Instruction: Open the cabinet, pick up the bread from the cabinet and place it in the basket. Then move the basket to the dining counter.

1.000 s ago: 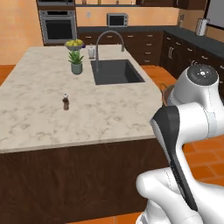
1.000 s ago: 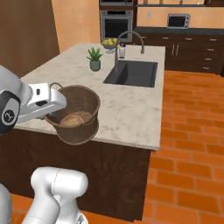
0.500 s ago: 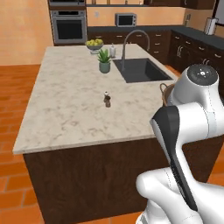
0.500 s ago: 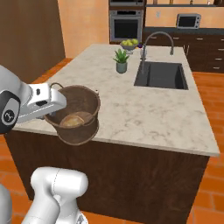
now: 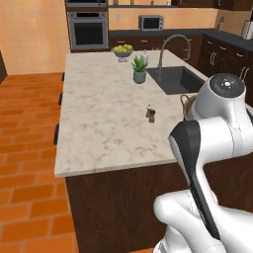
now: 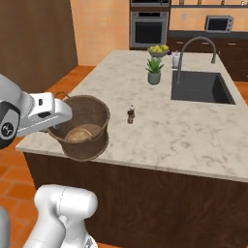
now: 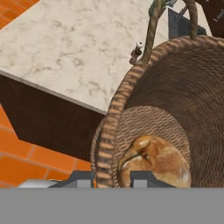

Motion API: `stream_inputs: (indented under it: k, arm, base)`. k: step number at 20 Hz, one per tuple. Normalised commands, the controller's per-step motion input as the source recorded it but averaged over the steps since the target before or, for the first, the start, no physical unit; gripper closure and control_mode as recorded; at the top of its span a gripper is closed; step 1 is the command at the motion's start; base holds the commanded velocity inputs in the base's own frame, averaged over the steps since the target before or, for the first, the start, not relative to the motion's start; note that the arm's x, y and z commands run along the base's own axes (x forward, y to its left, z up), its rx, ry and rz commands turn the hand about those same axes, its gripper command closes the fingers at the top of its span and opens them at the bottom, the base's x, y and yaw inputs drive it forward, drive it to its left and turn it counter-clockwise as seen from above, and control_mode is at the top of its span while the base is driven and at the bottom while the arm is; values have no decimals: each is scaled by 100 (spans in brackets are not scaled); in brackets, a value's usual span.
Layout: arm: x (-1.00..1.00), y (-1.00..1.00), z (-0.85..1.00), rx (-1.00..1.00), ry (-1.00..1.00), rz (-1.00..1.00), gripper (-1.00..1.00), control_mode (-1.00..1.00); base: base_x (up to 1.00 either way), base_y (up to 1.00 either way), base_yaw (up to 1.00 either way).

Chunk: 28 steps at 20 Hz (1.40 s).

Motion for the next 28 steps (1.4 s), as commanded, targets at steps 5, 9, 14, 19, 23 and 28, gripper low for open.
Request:
stream_inputs:
  k: [5,9,14,19,23,28]
  arm:
    - [0,0,0,0,0,0,100,100]
    - [0,0,0,0,0,0,100,100]
    - [35,12,-11,3,0,0,100,-100]
    - [100,7,-27,2,7,0,100,-100]
    - [100,19,-53,0,16,0,100,-100]
    - [100,9,-60,0,12,4,100,-100]
  base:
    - [50,37,0]
    - [37,35,0]
    - [15,11,0]
    - [0,0,0]
    - [0,0,0]
    - [0,0,0]
